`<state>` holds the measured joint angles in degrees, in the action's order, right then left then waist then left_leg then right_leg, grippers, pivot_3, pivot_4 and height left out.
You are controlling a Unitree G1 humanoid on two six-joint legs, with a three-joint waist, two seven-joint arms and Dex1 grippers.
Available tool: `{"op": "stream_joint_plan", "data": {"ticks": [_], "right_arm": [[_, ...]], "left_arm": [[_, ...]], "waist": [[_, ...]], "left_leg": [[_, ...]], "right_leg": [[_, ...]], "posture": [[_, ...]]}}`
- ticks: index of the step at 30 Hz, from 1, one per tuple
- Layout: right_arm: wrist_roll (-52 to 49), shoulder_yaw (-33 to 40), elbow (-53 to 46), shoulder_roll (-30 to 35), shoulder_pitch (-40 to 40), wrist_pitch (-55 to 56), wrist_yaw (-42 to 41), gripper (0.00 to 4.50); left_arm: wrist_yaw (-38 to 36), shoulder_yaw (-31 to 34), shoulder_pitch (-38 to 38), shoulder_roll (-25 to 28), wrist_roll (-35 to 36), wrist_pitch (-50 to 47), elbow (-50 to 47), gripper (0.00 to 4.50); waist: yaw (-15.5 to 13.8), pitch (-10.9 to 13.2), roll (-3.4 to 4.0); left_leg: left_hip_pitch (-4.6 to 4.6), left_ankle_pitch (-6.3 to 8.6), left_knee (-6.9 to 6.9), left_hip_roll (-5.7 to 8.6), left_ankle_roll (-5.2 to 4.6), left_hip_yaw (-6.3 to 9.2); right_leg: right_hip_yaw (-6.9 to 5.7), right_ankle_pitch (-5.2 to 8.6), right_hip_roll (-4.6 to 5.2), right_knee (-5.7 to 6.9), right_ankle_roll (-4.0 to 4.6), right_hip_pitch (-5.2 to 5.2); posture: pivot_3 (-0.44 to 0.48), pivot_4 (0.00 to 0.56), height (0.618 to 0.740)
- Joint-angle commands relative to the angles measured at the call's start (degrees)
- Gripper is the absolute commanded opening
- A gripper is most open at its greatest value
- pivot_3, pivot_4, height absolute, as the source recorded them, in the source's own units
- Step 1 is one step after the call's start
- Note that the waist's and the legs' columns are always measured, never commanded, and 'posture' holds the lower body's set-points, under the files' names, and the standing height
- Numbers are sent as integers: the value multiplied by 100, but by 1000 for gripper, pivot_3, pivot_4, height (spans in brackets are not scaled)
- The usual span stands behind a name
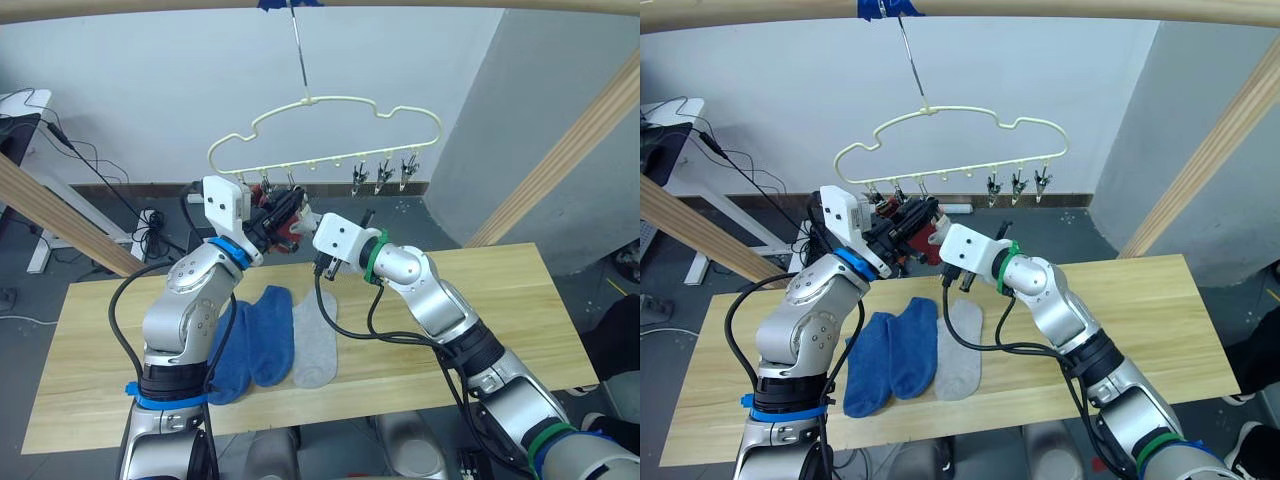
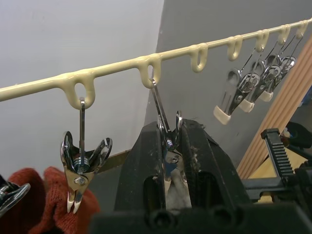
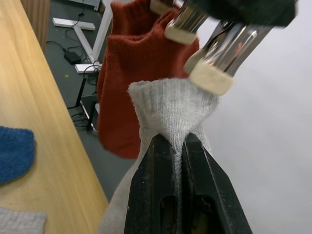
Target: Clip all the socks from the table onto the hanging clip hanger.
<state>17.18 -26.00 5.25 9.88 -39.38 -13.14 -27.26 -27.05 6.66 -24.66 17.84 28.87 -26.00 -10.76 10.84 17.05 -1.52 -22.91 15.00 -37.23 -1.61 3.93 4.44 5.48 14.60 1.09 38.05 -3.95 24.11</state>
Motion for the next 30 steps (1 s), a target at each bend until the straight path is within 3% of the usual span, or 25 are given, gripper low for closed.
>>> {"op": "stream_joint_plan", "data": {"ticks": [1, 13, 22, 30], "right_arm": [[-18, 76, -175, -96, -81, 140, 26, 0], [-148, 189, -261, -281, -189, 98, -10, 0], [-153, 273, -192, -388, -215, 86, 7, 0], [-217, 305, -151, -492, -182, 11, -58, 0]], "left_arm": [[-42, 1, 21, 23, 25, 66, -247, 213], [-20, -1, 130, 15, -16, 101, -194, 213], [-89, -16, 214, 76, 1, 65, -236, 2944], [-92, 2, 277, 143, -85, 146, -245, 2944]], "waist": [[16, 0, 0], [29, 0, 0], [30, 0, 0], [28, 0, 0]], "left_leg": [[0, 0, 0, 0, 0, 0], [0, 0, 0, 0, 0, 0], [0, 0, 1, -1, 0, 1], [0, 0, 2, 0, 0, 1]], "right_leg": [[0, 0, 0, 0, 0, 0], [0, 0, 0, 0, 0, 0], [0, 0, 0, 1, 0, 1], [0, 0, 0, 0, 0, 1]], "posture": [[-254, 299, 740], [-254, 299, 740], [-251, 299, 740], [-240, 296, 740]]}}
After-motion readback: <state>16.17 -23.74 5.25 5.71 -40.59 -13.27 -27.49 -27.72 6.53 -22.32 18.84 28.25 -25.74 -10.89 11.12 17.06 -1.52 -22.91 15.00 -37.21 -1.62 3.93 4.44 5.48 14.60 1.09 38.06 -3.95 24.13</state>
